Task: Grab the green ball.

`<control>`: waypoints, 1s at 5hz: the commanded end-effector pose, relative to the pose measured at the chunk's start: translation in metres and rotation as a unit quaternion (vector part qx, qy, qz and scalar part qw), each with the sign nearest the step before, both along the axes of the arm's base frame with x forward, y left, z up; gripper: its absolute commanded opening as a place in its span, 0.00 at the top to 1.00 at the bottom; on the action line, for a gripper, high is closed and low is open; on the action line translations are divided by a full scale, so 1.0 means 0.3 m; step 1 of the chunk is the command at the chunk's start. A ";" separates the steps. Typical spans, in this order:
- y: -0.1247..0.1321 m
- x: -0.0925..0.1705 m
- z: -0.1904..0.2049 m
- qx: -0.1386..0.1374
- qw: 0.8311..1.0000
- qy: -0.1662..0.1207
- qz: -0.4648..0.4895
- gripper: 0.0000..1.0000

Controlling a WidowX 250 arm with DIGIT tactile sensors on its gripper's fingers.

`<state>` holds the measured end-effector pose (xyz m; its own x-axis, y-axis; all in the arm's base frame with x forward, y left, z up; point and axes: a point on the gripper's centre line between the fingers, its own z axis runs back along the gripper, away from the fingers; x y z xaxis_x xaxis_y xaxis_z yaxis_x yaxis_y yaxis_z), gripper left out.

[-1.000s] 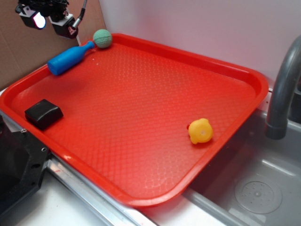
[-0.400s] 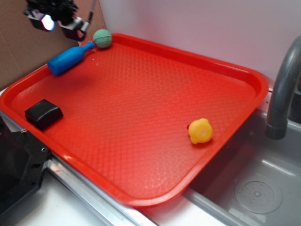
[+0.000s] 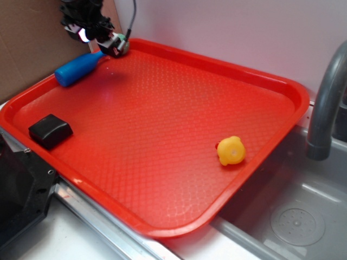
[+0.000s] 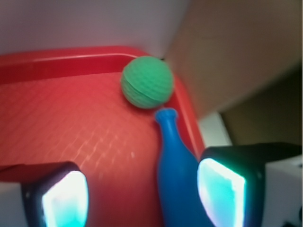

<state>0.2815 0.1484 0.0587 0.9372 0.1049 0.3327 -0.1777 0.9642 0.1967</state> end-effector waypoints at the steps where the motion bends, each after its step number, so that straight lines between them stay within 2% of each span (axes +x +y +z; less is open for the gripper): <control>1: 0.060 0.132 0.006 0.024 0.999 -0.030 -0.017 0.00; 2: 0.049 0.157 0.001 0.039 0.998 -0.045 -0.014 0.00; 3: 0.033 0.171 -0.021 0.036 0.997 -0.063 0.002 0.00; 4: -0.047 0.085 0.047 0.001 0.986 -0.122 0.116 0.00; 5: -0.071 0.038 0.089 -0.066 0.972 -0.137 0.179 0.00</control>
